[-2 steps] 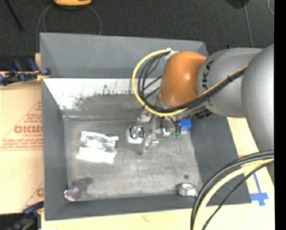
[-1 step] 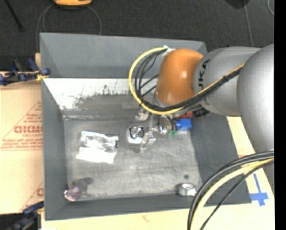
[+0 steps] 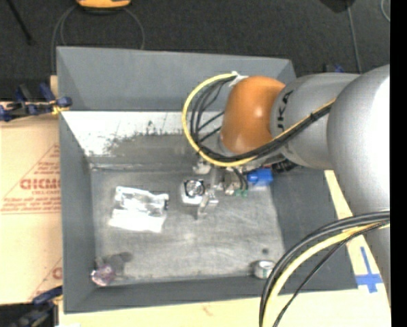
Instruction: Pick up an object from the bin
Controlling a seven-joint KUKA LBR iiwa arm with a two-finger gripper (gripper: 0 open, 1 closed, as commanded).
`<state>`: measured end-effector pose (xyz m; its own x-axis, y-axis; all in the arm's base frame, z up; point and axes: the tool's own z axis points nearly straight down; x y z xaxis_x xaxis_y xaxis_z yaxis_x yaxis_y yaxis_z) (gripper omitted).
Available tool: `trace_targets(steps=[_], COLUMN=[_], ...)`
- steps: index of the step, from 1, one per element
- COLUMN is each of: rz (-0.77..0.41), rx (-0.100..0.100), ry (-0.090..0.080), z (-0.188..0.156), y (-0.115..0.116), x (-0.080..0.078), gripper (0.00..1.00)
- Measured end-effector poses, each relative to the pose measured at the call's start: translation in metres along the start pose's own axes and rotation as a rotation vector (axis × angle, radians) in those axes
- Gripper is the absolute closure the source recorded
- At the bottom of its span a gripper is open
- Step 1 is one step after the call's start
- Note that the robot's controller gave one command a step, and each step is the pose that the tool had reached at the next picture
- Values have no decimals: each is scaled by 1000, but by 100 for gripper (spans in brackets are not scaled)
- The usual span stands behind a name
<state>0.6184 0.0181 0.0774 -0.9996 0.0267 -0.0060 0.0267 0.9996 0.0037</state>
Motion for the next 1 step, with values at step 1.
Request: trace_targets(steps=[1], rz=[-2], rx=[2], ry=[-1], z=[-2], y=[0], x=[-2], gripper=[0])
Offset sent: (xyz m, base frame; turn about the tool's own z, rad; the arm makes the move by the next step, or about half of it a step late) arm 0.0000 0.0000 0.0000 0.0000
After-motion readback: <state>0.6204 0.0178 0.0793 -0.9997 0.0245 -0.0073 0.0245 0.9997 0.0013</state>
